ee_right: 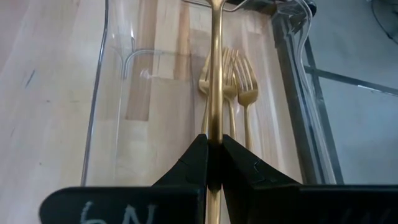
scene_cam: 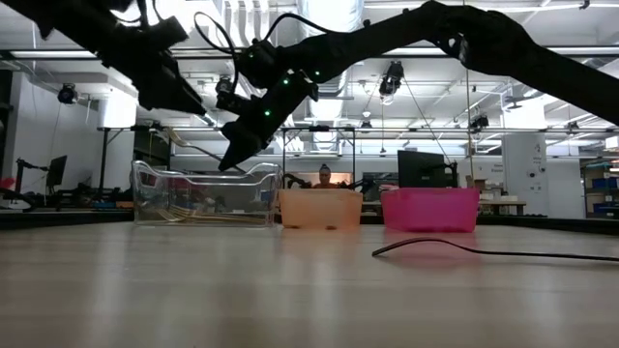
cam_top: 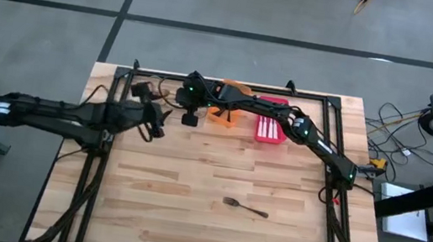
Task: Sort silverware by color (type)
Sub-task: Put the gold fork into the transparent bin
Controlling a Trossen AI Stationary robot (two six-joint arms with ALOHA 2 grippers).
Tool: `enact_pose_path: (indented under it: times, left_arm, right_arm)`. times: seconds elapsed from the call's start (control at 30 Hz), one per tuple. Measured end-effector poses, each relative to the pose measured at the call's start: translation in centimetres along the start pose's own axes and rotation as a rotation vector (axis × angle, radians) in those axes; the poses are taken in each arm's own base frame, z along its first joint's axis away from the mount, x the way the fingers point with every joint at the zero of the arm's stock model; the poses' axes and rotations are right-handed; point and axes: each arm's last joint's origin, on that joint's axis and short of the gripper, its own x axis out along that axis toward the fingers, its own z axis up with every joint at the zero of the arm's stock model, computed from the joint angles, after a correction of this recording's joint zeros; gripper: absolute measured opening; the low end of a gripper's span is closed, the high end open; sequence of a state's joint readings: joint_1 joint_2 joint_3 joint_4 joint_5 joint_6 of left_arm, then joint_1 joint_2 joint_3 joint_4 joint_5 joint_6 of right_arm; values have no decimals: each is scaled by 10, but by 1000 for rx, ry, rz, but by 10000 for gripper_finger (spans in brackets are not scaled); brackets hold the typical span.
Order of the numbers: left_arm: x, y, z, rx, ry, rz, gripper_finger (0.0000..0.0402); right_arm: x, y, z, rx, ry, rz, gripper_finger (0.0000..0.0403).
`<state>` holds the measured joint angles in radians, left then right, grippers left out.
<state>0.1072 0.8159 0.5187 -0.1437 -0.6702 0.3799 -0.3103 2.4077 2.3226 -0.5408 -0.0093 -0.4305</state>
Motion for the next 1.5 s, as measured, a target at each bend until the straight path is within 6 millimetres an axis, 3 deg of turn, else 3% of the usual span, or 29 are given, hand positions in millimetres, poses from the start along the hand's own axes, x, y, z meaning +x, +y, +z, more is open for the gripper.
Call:
enact_pose_path:
  times: [0.2, 0.47, 1.07, 1.3, 1.5]
  left_arm:
    - [17, 6, -1, 75, 117, -80, 221]
    - [42, 14, -17, 75, 230, -123, 221]
    - [80, 8, -22, 136, 265, -155, 215]
    - [86, 9, -27, 134, 296, -152, 189]
    - [85, 11, -25, 131, 280, -141, 134]
  right_arm:
    - [0, 0, 0, -8, 5, 2, 13]
    - [0, 0, 0, -13, 5, 2, 22]
    - [0, -1, -2, -14, 15, 2, 27]
    - [0, -1, -4, -13, 32, -2, 28]
    - [0, -1, -4, -14, 32, 7, 28]
